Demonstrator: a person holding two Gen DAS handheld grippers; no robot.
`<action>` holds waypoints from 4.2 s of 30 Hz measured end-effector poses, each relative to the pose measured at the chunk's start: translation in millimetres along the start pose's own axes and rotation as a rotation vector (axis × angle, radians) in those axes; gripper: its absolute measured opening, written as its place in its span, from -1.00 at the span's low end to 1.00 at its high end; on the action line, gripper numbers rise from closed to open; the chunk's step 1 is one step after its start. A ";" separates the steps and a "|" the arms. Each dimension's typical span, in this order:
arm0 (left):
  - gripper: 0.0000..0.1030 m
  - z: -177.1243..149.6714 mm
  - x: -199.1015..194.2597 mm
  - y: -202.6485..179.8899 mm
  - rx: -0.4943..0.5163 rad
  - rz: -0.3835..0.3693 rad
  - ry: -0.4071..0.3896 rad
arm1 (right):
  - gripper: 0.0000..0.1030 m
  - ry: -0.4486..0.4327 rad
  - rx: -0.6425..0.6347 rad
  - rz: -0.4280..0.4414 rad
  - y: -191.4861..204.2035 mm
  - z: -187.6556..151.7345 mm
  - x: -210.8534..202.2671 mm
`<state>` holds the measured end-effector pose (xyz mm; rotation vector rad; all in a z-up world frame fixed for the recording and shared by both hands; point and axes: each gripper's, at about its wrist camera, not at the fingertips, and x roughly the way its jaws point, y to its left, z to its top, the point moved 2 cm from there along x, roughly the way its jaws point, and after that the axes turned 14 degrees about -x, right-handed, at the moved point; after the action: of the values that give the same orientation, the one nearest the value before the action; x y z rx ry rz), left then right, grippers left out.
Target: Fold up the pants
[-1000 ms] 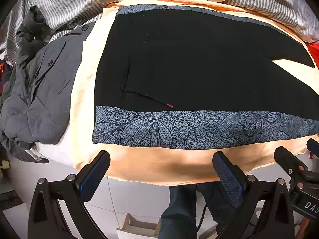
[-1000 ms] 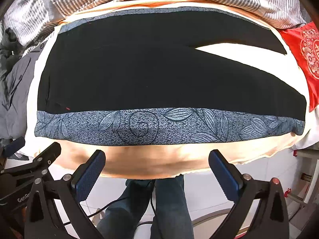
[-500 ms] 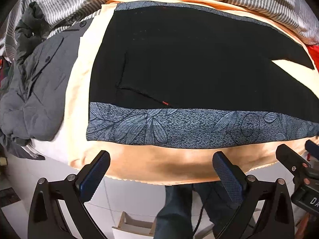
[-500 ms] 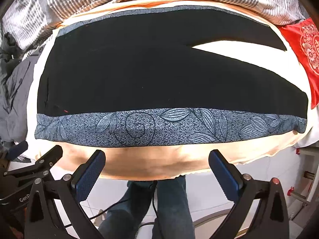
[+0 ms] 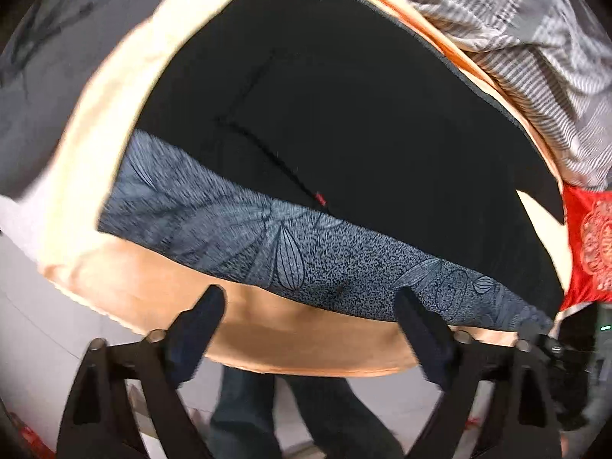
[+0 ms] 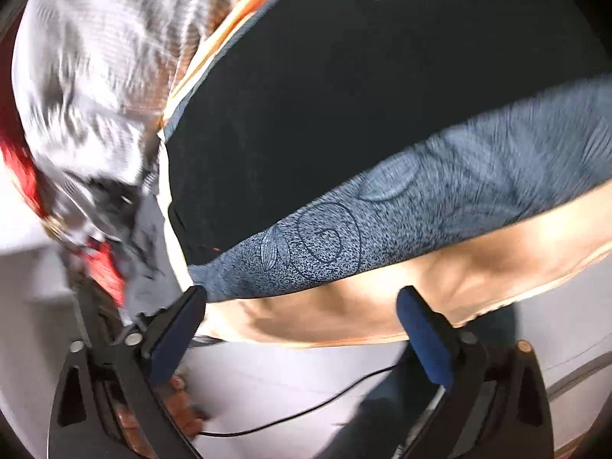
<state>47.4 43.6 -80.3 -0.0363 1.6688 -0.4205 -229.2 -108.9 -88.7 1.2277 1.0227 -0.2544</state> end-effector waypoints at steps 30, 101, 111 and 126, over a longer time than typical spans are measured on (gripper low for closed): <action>0.49 -6.6 14.2 23.5 -0.067 -0.245 0.095 | -0.43 -0.134 0.205 0.518 -19.9 28.1 35.4; 0.57 164.5 43.1 -140.9 0.158 0.323 -0.308 | 0.36 0.327 -0.317 0.283 95.2 313.6 47.2; 0.57 134.4 52.7 -160.5 0.176 0.477 -0.317 | 0.19 0.435 -0.299 0.030 37.4 287.6 78.5; 0.57 80.6 36.0 -215.6 0.314 0.472 -0.335 | 0.61 0.194 -0.324 -0.140 38.1 237.8 -29.2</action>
<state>72.8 -186.8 -58.0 0.4863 1.2163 -0.2907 -99.9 -309.8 -46.8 0.9003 1.2657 -0.0731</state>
